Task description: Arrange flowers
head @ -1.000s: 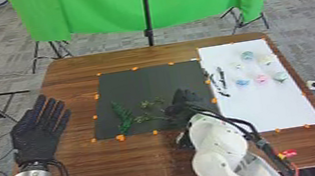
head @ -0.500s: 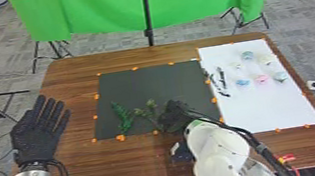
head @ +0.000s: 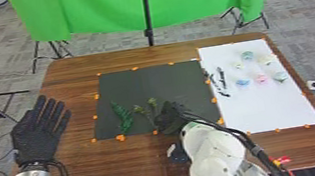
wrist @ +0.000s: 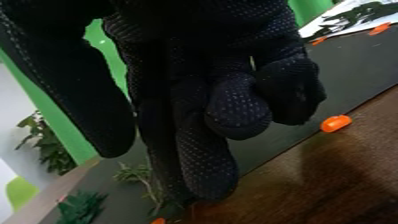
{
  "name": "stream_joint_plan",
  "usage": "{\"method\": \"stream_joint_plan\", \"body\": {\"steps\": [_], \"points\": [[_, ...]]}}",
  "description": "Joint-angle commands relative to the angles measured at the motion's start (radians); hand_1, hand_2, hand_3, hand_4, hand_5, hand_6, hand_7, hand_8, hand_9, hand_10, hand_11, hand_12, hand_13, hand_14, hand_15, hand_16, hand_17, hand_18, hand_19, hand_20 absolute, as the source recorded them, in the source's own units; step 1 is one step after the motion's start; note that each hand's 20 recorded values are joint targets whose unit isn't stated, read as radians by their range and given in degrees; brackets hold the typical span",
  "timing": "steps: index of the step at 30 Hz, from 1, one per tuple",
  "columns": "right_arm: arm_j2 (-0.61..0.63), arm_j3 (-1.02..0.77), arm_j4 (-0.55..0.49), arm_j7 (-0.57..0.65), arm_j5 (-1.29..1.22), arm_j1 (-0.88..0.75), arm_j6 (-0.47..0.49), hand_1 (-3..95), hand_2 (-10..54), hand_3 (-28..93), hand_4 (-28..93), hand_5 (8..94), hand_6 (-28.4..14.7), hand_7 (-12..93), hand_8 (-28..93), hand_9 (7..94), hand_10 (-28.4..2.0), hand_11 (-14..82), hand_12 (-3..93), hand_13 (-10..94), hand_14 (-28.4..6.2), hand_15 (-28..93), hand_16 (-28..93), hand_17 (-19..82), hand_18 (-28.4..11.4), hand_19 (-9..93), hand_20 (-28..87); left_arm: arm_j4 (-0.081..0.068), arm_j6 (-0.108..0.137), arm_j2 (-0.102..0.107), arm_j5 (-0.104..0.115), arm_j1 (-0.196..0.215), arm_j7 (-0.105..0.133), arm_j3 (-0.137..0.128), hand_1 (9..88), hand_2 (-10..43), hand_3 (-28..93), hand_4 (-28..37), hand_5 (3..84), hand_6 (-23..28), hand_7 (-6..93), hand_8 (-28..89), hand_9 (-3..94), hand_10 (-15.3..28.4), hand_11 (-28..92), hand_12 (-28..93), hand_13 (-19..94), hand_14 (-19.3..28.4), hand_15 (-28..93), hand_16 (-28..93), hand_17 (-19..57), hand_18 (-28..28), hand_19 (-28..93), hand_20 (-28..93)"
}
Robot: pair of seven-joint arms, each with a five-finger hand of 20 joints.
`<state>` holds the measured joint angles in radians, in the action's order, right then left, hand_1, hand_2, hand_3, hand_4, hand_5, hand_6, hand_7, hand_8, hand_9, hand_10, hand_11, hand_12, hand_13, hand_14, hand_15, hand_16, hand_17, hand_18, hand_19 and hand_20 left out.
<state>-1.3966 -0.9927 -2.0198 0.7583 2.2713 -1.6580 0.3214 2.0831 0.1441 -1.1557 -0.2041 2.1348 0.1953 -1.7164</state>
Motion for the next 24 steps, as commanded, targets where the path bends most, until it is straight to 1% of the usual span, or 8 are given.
{"method": "stream_joint_plan", "body": {"steps": [1,3,4,8,11,14,17,24], "points": [[0.055,-0.073,-0.085,0.076,-0.096,-0.001,-0.107,29.7,10.1,78,-18,78.7,-7.1,22,-3,85.1,-19.3,34.9,31.4,74,-17.7,70,41,48,-27.4,93,50,0.002,-0.001,-0.013,0.007,0.029,-0.003,-0.016,30.6,13.2,78,-17.7,40.8,6.1,11.1,-9,36.2,12.0,15,11,29,12.3,28,-3,-1.5,12.6,25,15],[0.077,-0.123,-0.129,0.091,-0.172,0.004,-0.159,29.6,9.4,77,-17,78.1,-6.9,26,-3,85.2,-19.2,35.0,31.3,74,-17.5,70,40,48,-27.4,93,50,0.003,0.009,-0.018,0.015,0.026,0.0,-0.012,30.7,13.2,78,-17.7,40.9,6.1,11.1,-9,36.2,12.1,15,11,29,12.4,28,-3,-1.6,12.6,24,15],[0.092,-0.144,-0.142,0.098,-0.188,0.013,-0.192,30.1,7.3,76,-17,78.1,-6.7,27,-3,85.6,-18.9,35.4,31.4,74,-17.2,70,40,48,-27.3,93,50,0.0,0.004,-0.018,0.018,0.023,0.0,-0.01,30.7,13.2,78,-17.8,40.9,6.2,11.1,-9,36.2,12.2,15,11,29,12.6,28,-3,-1.6,12.6,24,15],[0.147,-0.185,-0.078,0.057,-0.032,0.079,-0.314,31.7,3.4,73,-17,76.9,-6.2,30,-5,85.0,-18.3,36.7,32.3,74,-16.9,70,41,48,-27.1,93,52,0.008,0.012,-0.017,0.023,0.041,0.016,-0.013,30.7,13.3,78,-18.0,41.1,6.4,11.2,-9,36.3,12.4,15,11,29,13.2,30,-3,-1.8,12.7,25,15],[0.145,-0.261,-0.054,0.119,-0.104,0.125,-0.21,36.8,-3.2,71,-17,71.0,-7.9,22,-7,77.7,-20.1,31.0,28.3,69,-17.7,69,40,45,-26.8,93,50,0.01,0.004,-0.02,0.022,0.04,0.024,-0.011,30.8,13.3,77,-18.2,41.2,6.5,11.1,-9,36.3,12.7,15,11,29,13.4,30,-3,-2.0,12.8,25,15],[0.159,-0.258,0.015,0.095,-0.002,0.156,-0.196,39.4,-8.4,70,-18,65.1,-11.4,13,-6,68.6,-24.0,20.4,21.8,65,-18.7,71,39,46,-26.6,93,52,0.014,0.004,-0.02,0.022,0.046,0.027,-0.015,30.7,13.4,77,-18.4,41.3,6.6,11.1,-9,36.3,12.9,16,12,29,13.4,31,-3,-2.1,12.9,25,15],[0.168,-0.229,0.093,0.096,0.038,0.21,-0.16,40.5,-9.5,69,-19,61.6,-13.0,11,-6,63.5,-25.2,17.0,19.3,64,-18.7,72,33,45,-26.6,93,53,0.01,0.006,-0.019,0.022,0.038,0.027,-0.012,30.7,13.4,77,-18.4,41.3,6.6,11.0,-9,36.4,12.9,15,12,29,13.6,31,-3,-2.1,12.9,25,15],[0.156,-0.184,0.204,0.057,0.149,0.239,-0.108,40.4,-9.5,67,-21,58.9,-15.5,6,-7,60.6,-25.4,13.1,16.5,64,-18.0,71,30,44,-27.0,93,52,0.006,0.006,-0.02,0.02,0.028,0.024,-0.005,30.7,13.5,77,-18.5,41.4,6.7,10.8,-9,36.4,13.1,16,12,28,13.8,31,-3,-2.3,13.0,25,15]]}}
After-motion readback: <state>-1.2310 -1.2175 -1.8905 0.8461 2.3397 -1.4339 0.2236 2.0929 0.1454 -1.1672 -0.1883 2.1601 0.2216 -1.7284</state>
